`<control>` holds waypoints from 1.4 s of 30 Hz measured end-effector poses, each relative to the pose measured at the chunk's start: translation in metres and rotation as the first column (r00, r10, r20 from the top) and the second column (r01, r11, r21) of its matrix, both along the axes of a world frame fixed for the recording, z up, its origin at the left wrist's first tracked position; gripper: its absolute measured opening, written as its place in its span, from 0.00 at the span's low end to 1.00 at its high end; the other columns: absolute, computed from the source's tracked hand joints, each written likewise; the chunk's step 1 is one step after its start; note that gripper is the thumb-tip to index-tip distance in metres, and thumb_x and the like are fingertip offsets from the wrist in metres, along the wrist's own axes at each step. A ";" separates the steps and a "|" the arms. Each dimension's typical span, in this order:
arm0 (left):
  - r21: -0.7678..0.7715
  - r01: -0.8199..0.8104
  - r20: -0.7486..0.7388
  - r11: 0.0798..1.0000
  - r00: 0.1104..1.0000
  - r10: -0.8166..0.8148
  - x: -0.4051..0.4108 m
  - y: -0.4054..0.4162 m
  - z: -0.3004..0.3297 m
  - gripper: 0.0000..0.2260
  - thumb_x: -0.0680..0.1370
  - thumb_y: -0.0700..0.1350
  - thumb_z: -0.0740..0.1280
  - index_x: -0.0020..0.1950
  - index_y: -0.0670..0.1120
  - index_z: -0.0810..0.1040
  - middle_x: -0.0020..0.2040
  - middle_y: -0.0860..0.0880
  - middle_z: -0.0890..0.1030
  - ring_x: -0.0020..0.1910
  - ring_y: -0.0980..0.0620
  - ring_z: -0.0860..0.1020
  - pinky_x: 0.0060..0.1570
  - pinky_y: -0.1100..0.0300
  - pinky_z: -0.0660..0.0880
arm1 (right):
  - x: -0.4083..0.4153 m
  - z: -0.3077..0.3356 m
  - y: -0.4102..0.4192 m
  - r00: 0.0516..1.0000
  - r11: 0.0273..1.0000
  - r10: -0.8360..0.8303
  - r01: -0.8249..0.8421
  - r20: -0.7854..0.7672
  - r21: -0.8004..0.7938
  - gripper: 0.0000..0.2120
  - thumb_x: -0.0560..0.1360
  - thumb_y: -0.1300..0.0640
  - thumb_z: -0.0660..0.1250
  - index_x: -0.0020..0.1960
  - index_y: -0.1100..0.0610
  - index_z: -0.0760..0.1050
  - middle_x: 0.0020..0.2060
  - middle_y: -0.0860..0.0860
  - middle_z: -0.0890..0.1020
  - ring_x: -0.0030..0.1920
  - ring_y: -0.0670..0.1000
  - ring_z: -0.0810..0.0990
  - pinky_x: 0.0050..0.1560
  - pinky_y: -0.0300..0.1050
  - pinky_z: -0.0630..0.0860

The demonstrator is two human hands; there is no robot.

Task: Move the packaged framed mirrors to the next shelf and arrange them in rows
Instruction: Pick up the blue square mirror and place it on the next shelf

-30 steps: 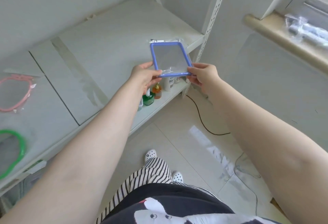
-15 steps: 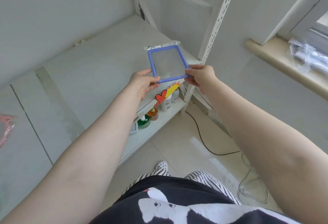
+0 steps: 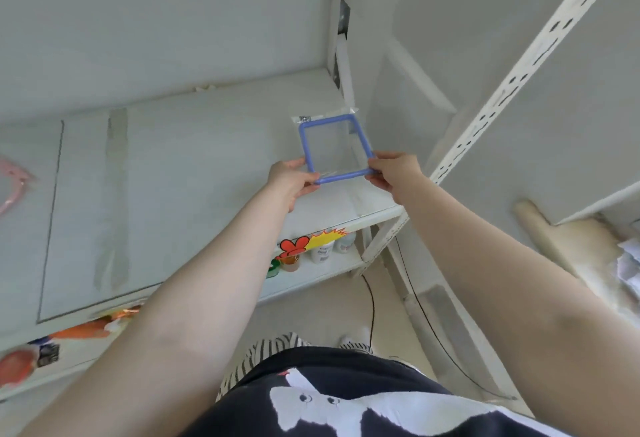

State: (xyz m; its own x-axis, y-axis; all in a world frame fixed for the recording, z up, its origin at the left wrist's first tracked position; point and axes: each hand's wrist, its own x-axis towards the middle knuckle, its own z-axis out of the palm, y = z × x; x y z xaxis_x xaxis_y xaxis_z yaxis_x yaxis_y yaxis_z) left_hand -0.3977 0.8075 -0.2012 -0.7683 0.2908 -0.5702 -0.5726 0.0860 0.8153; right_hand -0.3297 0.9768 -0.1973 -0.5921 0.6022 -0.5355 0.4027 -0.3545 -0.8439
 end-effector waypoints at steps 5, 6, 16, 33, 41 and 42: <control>-0.056 -0.184 -0.091 0.981 0.980 0.179 0.003 0.013 -0.018 0.23 0.73 0.28 0.69 0.67 0.32 0.72 0.55 0.38 0.77 0.47 0.43 0.79 0.55 0.57 0.77 | -0.025 -0.013 0.017 0.989 0.988 0.150 -0.150 0.007 0.029 0.16 0.75 0.67 0.68 0.62 0.66 0.75 0.38 0.53 0.78 0.34 0.48 0.78 0.32 0.33 0.80; -0.086 -0.200 -0.118 0.976 0.975 0.189 0.004 0.013 -0.023 0.22 0.73 0.29 0.70 0.67 0.32 0.73 0.54 0.38 0.78 0.48 0.42 0.80 0.53 0.57 0.78 | -0.027 -0.018 0.017 0.984 0.984 0.175 -0.176 0.025 0.032 0.16 0.75 0.67 0.68 0.63 0.66 0.75 0.38 0.53 0.78 0.34 0.48 0.78 0.36 0.34 0.81; -0.288 -0.120 -0.357 0.950 0.934 0.009 -0.011 0.013 -0.053 0.20 0.71 0.34 0.74 0.62 0.38 0.79 0.47 0.46 0.79 0.46 0.50 0.76 0.44 0.65 0.73 | -0.045 -0.050 0.024 0.878 0.836 0.426 -0.475 0.220 0.275 0.28 0.70 0.60 0.75 0.68 0.57 0.72 0.46 0.53 0.77 0.46 0.53 0.75 0.45 0.43 0.73; -0.454 -0.183 -0.523 0.872 0.847 -0.095 -0.120 0.059 -0.086 0.13 0.67 0.36 0.73 0.37 0.51 0.73 0.36 0.48 0.75 0.37 0.52 0.72 0.39 0.63 0.68 | -0.153 -0.086 0.054 0.859 0.645 0.437 -0.506 0.267 0.572 0.24 0.70 0.57 0.74 0.65 0.57 0.75 0.50 0.55 0.82 0.55 0.58 0.81 0.62 0.51 0.74; -0.391 -0.235 -0.532 0.890 0.847 -0.009 -0.132 0.065 -0.105 0.08 0.69 0.35 0.73 0.46 0.45 0.83 0.39 0.47 0.75 0.39 0.50 0.71 0.43 0.62 0.68 | -0.171 -0.102 0.060 0.851 0.583 0.401 -0.522 0.338 0.623 0.26 0.69 0.49 0.74 0.66 0.49 0.75 0.55 0.57 0.82 0.60 0.59 0.77 0.64 0.52 0.72; -0.394 -0.240 -0.539 0.887 0.842 -0.012 -0.133 0.065 -0.107 0.09 0.69 0.36 0.73 0.48 0.45 0.82 0.40 0.47 0.76 0.40 0.49 0.73 0.43 0.63 0.68 | -0.171 -0.103 0.060 0.855 0.587 0.399 -0.516 0.331 0.624 0.26 0.69 0.49 0.74 0.65 0.48 0.75 0.55 0.57 0.82 0.59 0.59 0.77 0.64 0.51 0.72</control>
